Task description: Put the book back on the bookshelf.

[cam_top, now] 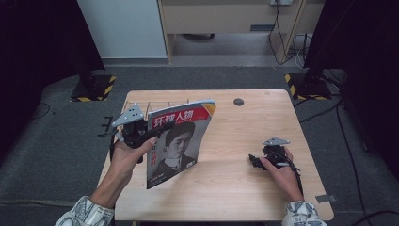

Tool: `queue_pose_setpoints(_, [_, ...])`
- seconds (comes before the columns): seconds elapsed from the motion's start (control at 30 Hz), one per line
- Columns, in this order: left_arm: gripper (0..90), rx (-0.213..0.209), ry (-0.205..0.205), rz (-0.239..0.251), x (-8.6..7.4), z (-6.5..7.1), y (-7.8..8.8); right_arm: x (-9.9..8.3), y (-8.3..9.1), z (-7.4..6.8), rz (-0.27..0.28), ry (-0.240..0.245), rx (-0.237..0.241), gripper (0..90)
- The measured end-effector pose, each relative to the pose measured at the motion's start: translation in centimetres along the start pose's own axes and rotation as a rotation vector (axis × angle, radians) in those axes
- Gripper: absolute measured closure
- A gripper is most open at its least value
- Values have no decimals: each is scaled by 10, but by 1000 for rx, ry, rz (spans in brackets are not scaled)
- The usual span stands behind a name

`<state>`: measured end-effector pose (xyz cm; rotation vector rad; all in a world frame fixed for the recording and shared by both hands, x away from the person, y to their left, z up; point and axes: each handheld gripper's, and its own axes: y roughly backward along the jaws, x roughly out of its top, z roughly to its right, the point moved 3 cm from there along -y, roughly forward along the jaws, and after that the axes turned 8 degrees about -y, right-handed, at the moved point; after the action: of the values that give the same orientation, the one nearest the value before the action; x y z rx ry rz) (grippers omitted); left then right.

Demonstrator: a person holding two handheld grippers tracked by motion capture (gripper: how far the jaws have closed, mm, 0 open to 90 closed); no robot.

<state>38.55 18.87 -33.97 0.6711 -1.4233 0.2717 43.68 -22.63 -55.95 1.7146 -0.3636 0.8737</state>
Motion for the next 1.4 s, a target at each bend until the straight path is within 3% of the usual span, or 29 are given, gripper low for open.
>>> queue_pose_setpoints(0.83, [865, 47, 17, 21, -15, -12, 45, 0, 0, 0, -1, 1, -2, 80])
queue_pose_setpoints(1.07, [864, 87, 26, 33, -19, -19, 66, 0, -1, 0, -1, 1, -1, 76])
queue_pose_setpoints(1.4, [865, 123, 31, 28, -26, -26, 82, 0, -1, 0, -1, 0, 0, 74])
